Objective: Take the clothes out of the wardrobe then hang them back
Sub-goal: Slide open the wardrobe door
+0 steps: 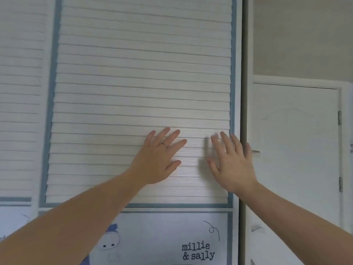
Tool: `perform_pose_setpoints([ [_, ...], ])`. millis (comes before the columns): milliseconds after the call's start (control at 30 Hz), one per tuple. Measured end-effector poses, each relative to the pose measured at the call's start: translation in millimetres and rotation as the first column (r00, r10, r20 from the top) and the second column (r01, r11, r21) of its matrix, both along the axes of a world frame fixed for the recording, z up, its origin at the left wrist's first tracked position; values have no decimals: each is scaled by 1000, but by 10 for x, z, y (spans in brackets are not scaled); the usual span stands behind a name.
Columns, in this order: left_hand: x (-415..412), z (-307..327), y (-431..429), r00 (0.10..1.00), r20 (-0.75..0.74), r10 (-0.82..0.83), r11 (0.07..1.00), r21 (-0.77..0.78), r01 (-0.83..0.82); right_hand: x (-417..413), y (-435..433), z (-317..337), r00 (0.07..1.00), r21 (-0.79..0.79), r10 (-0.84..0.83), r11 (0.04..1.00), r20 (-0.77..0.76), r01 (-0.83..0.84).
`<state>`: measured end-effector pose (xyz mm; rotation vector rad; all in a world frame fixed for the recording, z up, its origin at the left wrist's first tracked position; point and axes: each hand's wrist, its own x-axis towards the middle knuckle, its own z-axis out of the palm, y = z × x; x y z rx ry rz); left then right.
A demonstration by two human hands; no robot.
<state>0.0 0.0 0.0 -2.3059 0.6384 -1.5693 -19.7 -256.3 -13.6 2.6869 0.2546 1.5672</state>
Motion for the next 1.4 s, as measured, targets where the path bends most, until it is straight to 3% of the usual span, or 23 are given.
perform_pose_setpoints([
  [133, 247, 27, -212, 996, 90, -25, 999, 30, 22, 245, -117, -34, 999, -76, 7, 997, 54, -3],
  [467, 584, -64, -196, 963, 252, -91, 996, 28, 87, 691, -159, -262, 993, -24, 63, 998, 96, -61],
  [800, 603, -92, 62, 961, 258, -98, 995, 0, 101, 767, 64, -298, 981, -69, 45, 997, 190, -32],
  [1400, 429, -156, 1071, 967, 255, -12, 997, -67, 30, 703, 1016, -316, 938, -173, 178, 976, 299, -131],
])
